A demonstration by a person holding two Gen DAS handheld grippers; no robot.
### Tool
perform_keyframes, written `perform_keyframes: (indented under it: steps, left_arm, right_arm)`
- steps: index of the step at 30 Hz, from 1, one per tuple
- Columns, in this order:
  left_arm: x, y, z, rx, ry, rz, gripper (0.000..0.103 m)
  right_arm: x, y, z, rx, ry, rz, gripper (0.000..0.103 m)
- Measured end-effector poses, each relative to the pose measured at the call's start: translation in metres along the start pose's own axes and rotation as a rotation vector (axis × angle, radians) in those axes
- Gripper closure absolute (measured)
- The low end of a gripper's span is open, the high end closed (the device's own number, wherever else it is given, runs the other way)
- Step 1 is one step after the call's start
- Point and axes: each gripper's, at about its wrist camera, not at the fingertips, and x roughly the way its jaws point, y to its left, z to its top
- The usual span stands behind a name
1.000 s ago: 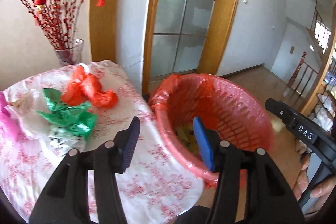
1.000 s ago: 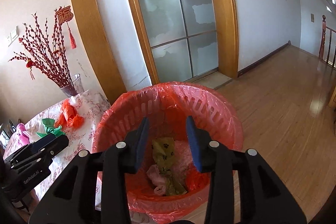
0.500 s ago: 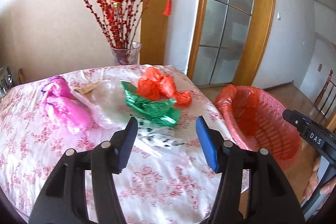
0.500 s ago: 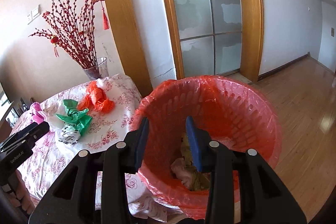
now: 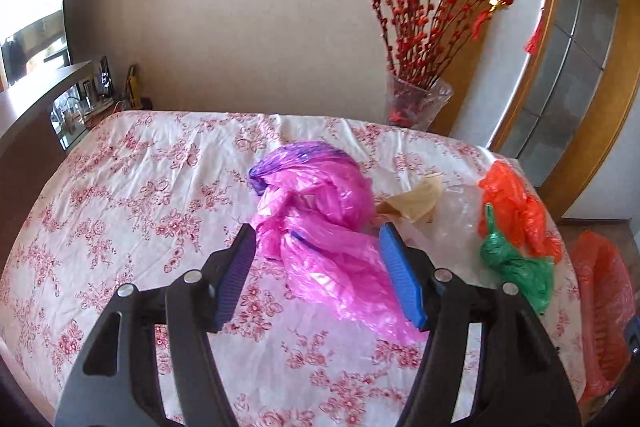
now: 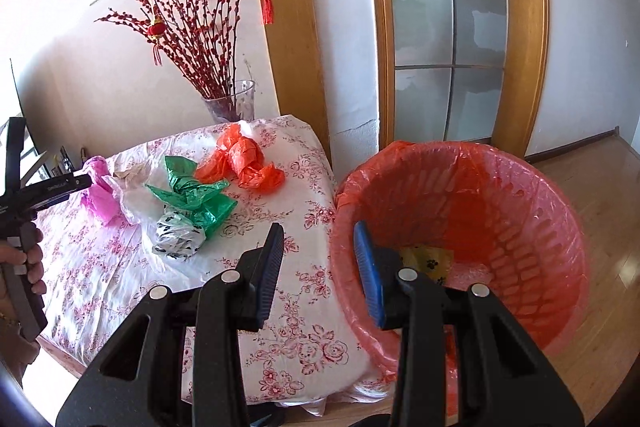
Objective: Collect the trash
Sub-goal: 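Grasp the pink plastic bag on the bed with the left gripper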
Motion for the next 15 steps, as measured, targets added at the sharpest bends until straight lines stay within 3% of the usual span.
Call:
perform_keyframes:
  steps: [8, 10, 12, 15]
  left_arm:
    - [0.031, 0.011, -0.021, -0.012, 0.114, 0.012, 0.040]
    - [0.032, 0.016, -0.024, -0.029, 0.123, -0.021, 0.050]
    - [0.031, 0.015, -0.024, -0.019, 0.120, -0.051, 0.072]
    - [0.025, 0.016, -0.024, 0.012, 0.089, -0.044, 0.082]
  right_arm:
    - [0.008, 0.012, 0.002, -0.023, 0.017, 0.012, 0.065]
    - [0.010, 0.016, 0.003, -0.031, 0.018, 0.018, 0.065]
    - [0.012, 0.021, 0.003, -0.041, 0.018, 0.026, 0.065]
    - [0.014, 0.028, 0.004, -0.049, 0.019, 0.042, 0.065]
